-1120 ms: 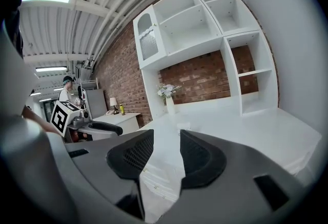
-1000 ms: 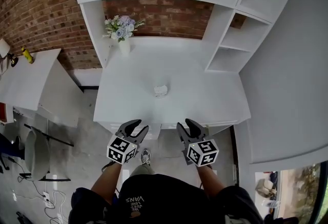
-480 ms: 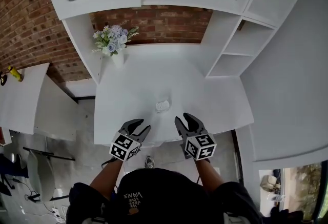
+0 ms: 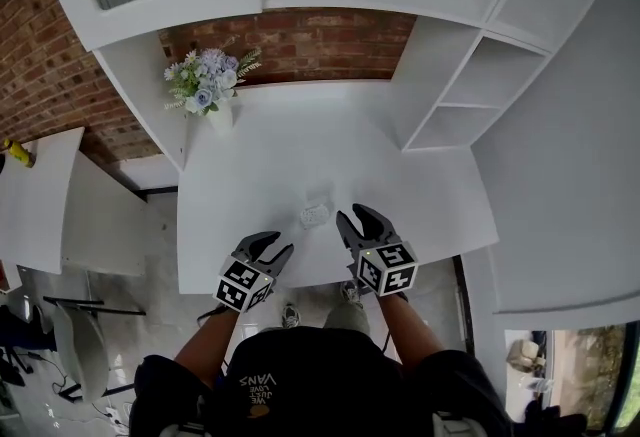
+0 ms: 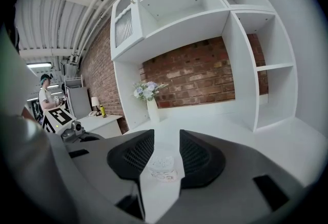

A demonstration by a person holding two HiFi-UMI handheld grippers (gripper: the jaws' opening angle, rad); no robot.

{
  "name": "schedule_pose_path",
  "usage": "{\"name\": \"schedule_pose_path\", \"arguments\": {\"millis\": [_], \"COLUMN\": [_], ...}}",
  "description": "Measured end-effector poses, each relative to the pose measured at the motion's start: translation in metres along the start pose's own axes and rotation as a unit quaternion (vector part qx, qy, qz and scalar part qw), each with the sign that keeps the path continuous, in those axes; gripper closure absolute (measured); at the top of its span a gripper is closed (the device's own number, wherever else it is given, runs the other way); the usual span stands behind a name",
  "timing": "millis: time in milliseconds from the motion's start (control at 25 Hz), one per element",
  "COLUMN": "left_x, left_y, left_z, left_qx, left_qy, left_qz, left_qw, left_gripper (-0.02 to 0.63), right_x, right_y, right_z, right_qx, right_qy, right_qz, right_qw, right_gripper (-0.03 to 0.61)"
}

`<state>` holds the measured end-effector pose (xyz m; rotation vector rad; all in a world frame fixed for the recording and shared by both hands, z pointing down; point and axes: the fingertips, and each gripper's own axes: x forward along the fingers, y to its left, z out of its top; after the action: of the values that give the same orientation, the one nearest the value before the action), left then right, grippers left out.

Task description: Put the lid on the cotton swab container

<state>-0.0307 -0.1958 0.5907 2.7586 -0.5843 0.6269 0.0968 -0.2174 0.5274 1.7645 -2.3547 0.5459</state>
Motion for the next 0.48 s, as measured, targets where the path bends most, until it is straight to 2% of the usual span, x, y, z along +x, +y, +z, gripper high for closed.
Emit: {"name": "schedule_pose_path", "arguments": {"millis": [480], "left_x": [0.04], "left_y": [0.014], "left_z": [0.01], "left_qx": [-0.059], "left_qy": [-0.003], "left_qz": [0.078], "left_qw": [0.9952], "left_gripper": [0.483], "right_x": [0.056], "right_y": [-0.023], "right_z": [-0.001], "right_qx": [-0.025], "right_qy": [0.061], "right_qz": [0.1], "right_qw": [0.993], "right_gripper": [0.459]}}
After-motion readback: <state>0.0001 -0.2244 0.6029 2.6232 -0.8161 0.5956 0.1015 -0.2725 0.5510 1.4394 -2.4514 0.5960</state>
